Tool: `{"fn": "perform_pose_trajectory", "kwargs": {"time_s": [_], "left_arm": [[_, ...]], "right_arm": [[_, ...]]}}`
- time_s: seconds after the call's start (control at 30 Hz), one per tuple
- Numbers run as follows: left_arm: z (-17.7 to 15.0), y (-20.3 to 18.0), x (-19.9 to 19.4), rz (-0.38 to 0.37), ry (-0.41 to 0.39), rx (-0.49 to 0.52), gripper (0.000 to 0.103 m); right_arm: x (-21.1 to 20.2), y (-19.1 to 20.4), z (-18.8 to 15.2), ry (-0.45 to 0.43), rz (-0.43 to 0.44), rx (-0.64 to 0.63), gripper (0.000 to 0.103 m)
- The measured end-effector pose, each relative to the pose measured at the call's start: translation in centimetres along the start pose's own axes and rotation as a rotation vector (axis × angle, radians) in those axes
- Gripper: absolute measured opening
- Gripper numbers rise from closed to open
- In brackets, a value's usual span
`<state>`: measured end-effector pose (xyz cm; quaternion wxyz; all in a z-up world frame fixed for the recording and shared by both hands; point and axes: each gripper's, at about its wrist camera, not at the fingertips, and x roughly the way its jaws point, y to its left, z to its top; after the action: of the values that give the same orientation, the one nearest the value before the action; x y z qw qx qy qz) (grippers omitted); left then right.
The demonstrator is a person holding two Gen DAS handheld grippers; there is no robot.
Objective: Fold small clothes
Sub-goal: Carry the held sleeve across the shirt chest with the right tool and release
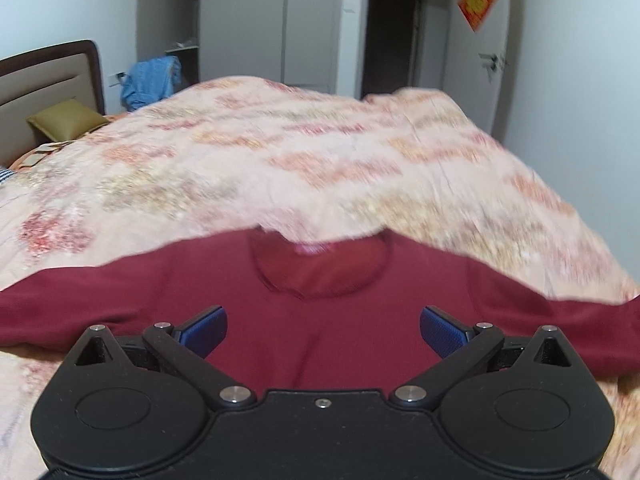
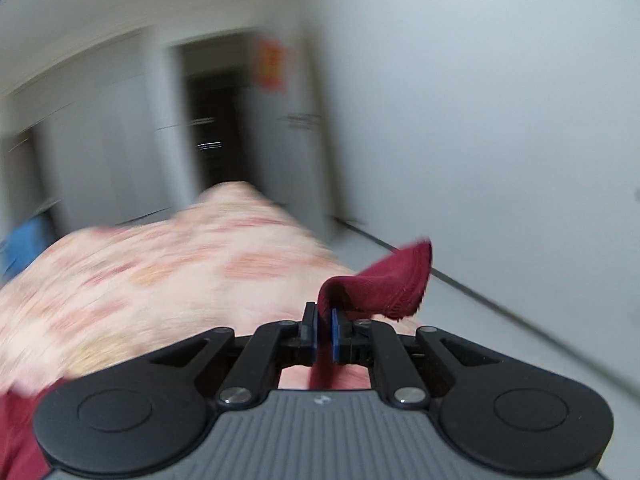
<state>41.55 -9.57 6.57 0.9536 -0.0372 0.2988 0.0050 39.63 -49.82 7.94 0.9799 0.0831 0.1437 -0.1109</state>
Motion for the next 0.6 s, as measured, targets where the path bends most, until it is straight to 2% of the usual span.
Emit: {"fn": "perform_pose_trajectory", "kwargs": {"time_s": [0.13, 0.3, 0.37, 0.47, 0.6], "left_arm": [[1.2, 3.3, -1.5, 0.017, -0.037, -0.091, 0.102], [2.0, 8.0, -2.6, 0.08, -0.067, -0.195, 0.102], [2.0, 9.9, -2.8, 0.107, -0.068, -0.225, 0.102], [1.6, 12.3, -2.8, 0.118, -0.061, -0.265, 0.102], [0.4, 14.4, -2.4, 0.12, -0.041, -0.29, 0.102]], "right_arm": [[-0.4, 9.5, 0.7, -0.054, 0.166, -0.226, 0.008], [-1.6, 21.2, -1.5, -0.088, 0.344, -0.461, 0.008], [-1.9, 25.5, -3.3, -0.06, 0.414, -0.532, 0.008], [-2.1, 30.8, -7.2, 0.032, 0.525, -0.639, 0.008], [-3.9, 35.5, -13.4, 0.1, 0.598, -0.836, 0.008]]}}
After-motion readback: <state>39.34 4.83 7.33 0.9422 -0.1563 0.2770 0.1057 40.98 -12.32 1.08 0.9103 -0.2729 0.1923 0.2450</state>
